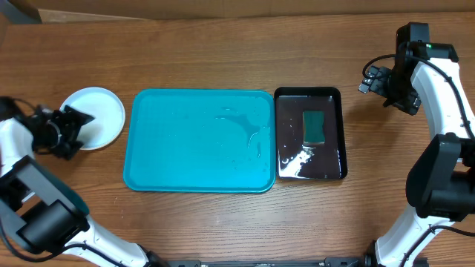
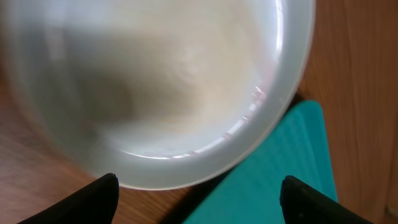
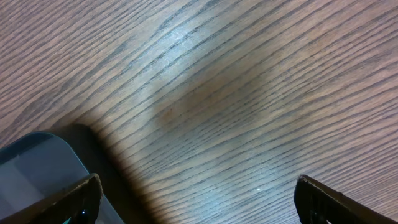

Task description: Clean dirty plates on tray and stack at the side

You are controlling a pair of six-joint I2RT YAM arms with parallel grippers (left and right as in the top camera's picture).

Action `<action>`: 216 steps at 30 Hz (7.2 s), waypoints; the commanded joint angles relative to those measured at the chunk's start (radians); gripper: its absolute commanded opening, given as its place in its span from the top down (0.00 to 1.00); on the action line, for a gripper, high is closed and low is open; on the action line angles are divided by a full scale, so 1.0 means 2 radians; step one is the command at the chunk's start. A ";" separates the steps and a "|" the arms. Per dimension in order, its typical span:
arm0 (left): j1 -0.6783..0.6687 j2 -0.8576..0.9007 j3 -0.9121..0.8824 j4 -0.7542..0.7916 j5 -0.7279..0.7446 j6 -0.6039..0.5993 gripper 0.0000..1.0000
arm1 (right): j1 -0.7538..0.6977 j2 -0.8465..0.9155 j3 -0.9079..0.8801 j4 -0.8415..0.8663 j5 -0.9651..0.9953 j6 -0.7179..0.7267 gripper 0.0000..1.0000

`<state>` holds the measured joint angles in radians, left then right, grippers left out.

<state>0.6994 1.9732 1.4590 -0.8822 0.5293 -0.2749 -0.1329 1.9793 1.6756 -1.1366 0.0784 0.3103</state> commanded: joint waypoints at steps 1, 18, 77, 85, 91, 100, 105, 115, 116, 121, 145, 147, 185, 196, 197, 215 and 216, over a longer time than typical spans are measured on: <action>-0.051 -0.010 -0.005 -0.006 0.036 0.052 0.16 | -0.002 -0.012 0.006 0.003 0.002 0.002 0.00; -0.300 -0.010 -0.005 -0.014 -0.082 0.057 0.14 | -0.002 -0.012 0.006 0.003 0.002 0.002 0.00; -0.350 -0.010 -0.005 0.000 -0.091 0.057 0.00 | 0.231 -0.539 -0.038 0.066 0.028 -0.069 0.00; -0.350 -0.010 -0.005 0.000 -0.091 0.057 0.00 | 0.179 -0.752 -0.247 0.239 -0.010 -0.120 0.00; -0.350 -0.010 -0.005 0.000 -0.091 0.057 0.00 | 0.154 -0.876 -0.441 0.435 -0.020 -0.120 0.00; -0.350 -0.010 -0.005 0.000 -0.091 0.057 0.00 | 0.150 -0.966 -0.691 0.692 -0.054 -0.114 0.00; -0.350 -0.010 -0.005 0.000 -0.091 0.057 0.00 | 0.150 -0.988 -0.771 0.708 -0.063 -0.114 0.00; -0.350 -0.010 -0.005 0.000 -0.091 0.057 0.00 | 0.148 -0.988 -0.834 0.618 -0.059 -0.117 0.00; -0.350 -0.010 -0.005 0.000 -0.091 0.057 0.00 | 0.145 -0.988 -0.834 0.596 -0.059 -0.117 0.00; -0.350 -0.010 -0.005 0.000 -0.091 0.057 0.00 | 0.130 -0.988 -0.834 0.526 -0.056 -0.132 0.00; -0.350 -0.010 -0.005 0.000 -0.091 0.057 0.00 | 0.130 -0.988 -0.834 0.527 -0.057 -0.195 0.00; -0.350 -0.010 -0.005 0.000 -0.091 0.057 0.00 | 0.130 -0.988 -0.834 0.527 -0.057 -0.195 0.00; -0.351 -0.459 -0.007 -0.001 -0.100 0.057 0.00 | 0.130 -0.988 -0.834 0.527 -0.057 -0.195 0.00; -0.351 -0.662 -0.164 -0.003 -0.176 0.084 0.00 | 0.130 -0.988 -0.834 0.527 -0.057 -0.195 0.00; -0.351 -0.685 -0.191 -0.002 -0.183 0.084 0.00 | 0.130 -0.988 -0.834 0.527 -0.057 -0.195 0.00; -0.329 -0.986 -0.509 0.458 -0.203 0.083 0.00 | 0.130 -0.988 -0.834 0.527 -0.057 -0.195 0.00; -0.329 -0.985 -0.525 0.497 -0.202 0.082 0.00 | 0.130 -0.988 -0.834 0.527 -0.057 -0.195 0.00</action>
<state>0.0349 0.0261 0.4881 0.0135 0.1368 -0.1230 0.1314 0.0147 0.0181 -0.0895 -0.0410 -0.0761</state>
